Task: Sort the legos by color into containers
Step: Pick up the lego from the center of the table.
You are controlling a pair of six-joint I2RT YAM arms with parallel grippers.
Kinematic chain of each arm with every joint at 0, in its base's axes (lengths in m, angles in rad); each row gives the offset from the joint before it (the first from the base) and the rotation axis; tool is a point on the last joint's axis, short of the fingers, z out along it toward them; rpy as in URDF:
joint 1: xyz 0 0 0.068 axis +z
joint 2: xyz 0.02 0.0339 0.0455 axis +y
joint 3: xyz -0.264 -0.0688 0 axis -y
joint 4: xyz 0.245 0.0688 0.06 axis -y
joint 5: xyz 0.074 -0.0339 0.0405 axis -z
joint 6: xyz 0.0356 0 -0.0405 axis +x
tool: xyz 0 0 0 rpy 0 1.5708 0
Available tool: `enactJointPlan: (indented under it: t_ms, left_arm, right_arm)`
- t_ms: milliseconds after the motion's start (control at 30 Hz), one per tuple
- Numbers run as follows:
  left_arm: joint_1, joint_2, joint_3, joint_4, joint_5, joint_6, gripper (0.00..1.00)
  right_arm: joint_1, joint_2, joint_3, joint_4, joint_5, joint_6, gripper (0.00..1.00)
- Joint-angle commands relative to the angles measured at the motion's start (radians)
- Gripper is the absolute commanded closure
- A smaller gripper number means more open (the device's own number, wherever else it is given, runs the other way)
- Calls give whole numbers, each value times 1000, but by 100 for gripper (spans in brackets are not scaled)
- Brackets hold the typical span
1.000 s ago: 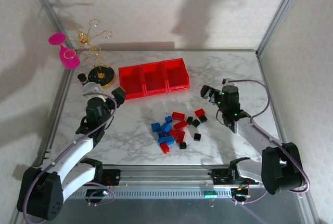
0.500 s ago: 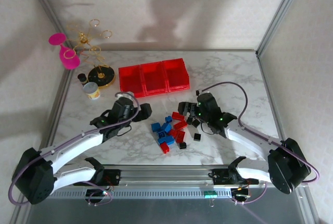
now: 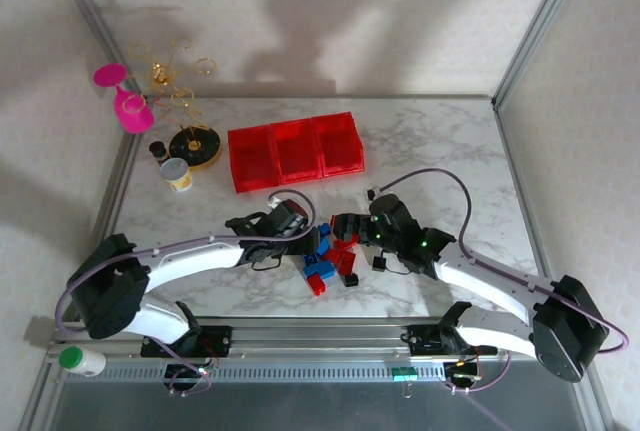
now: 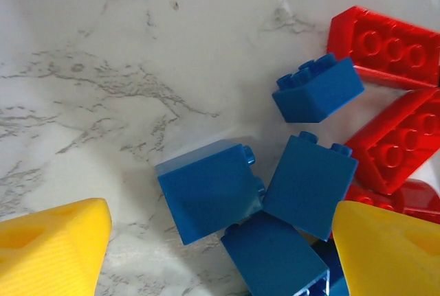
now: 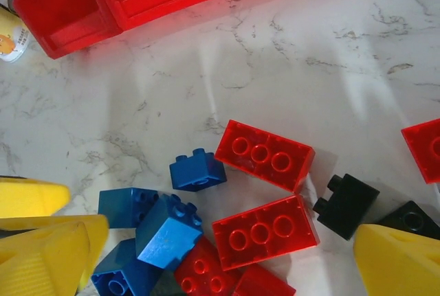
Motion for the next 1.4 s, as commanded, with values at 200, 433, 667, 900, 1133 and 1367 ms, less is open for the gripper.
enactJointPlan:
  t_ms: [200, 433, 667, 900, 1133, 1367]
  left_arm:
    - [-14, 143, 103, -15, -92, -41, 23]
    - [-15, 195, 138, -60, -136, -58, 29]
    - [-15, 198, 112, -75, -133, -70, 31]
    - [-15, 177, 87, -103, -142, -67, 34]
    - [-15, 159, 75, -125, -143, -63, 38]
    - [-22, 179, 77, -78, -108, -92, 46]
  right_arm:
    - [6, -38, -27, 13, 19, 35, 1]
    - [7, -36, -28, 10, 17, 31, 1]
    - [6, -24, -24, 15, 18, 31, 1]
    - [7, 3, -16, 19, 19, 31, 1]
    - [7, 18, -14, 32, 15, 30, 1]
    - [6, 39, -8, 38, 12, 31, 1]
